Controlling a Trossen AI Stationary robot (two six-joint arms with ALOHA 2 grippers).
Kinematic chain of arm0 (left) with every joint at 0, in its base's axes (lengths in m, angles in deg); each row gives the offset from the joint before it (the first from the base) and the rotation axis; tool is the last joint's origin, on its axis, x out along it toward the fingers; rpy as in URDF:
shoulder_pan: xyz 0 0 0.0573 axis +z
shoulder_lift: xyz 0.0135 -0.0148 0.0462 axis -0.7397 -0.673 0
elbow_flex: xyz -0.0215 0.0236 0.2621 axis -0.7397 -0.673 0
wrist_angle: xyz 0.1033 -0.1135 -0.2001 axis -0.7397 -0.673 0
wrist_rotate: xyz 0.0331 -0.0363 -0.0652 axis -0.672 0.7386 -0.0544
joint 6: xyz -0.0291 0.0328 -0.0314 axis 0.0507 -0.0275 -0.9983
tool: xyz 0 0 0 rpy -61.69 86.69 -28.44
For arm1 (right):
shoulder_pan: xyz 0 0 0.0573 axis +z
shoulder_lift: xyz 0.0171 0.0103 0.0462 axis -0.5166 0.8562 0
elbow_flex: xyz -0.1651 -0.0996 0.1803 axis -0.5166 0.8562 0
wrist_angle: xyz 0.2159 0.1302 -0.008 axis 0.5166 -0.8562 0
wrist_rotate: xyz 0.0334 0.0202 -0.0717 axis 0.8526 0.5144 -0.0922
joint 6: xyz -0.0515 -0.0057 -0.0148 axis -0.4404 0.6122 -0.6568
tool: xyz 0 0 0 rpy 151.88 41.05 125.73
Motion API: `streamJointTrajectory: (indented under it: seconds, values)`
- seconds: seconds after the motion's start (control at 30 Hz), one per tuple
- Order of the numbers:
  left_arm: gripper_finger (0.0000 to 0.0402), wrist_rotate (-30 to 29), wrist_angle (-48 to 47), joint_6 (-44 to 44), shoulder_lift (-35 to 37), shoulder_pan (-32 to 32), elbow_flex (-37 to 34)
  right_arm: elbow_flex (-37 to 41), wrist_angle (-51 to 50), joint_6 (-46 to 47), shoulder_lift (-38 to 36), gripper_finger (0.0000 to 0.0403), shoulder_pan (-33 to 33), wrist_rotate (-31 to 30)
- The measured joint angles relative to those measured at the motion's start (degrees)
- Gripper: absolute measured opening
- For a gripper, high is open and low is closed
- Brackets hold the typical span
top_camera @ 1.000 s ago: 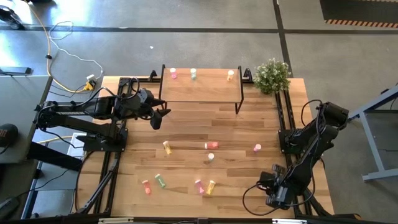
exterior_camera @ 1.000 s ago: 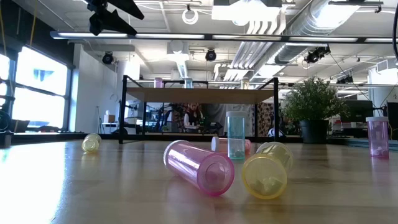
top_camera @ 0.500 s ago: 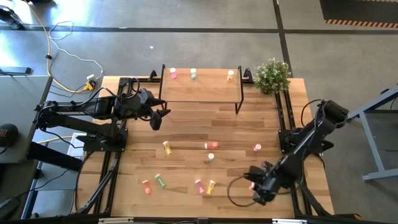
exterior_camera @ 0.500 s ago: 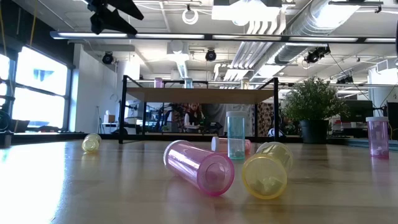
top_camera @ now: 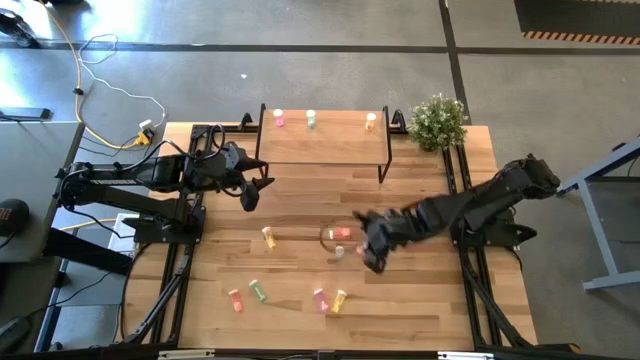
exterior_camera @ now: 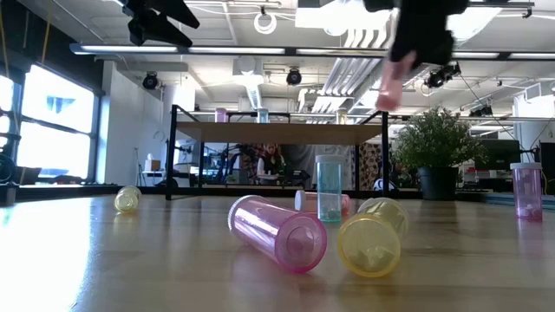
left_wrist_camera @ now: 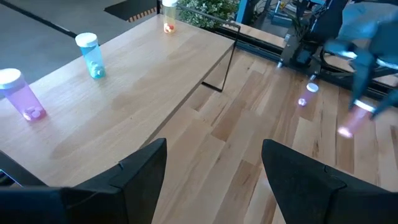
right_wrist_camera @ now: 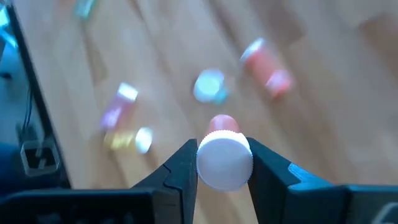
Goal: Pick and place medicine bottles onto shelf by color
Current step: Put the bottom right orange pill bottle on the shelf
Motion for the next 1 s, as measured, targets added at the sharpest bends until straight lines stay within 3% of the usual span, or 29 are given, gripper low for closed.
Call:
streamJointTrajectory:
  seconds: [0.6,0.77,1.0]
  values:
    - [0.0255,-0.86,-0.01,-0.64,0.0,0.0,0.0,-14.21,-5.89,-28.45,-0.02,0.01,-28.2,0.01]
    - [0.0255,-2.77,-0.02,-1.49,0.0,0.13,0.0,-16.91,-5.87,-34.97,0.2,0.01,-35.93,2.41]
    - [0.0255,-3.93,-0.01,-1.51,0.0,3.92,0.0,-21.58,-5.29,-44.09,1.29,0.01,-44.33,2.63]
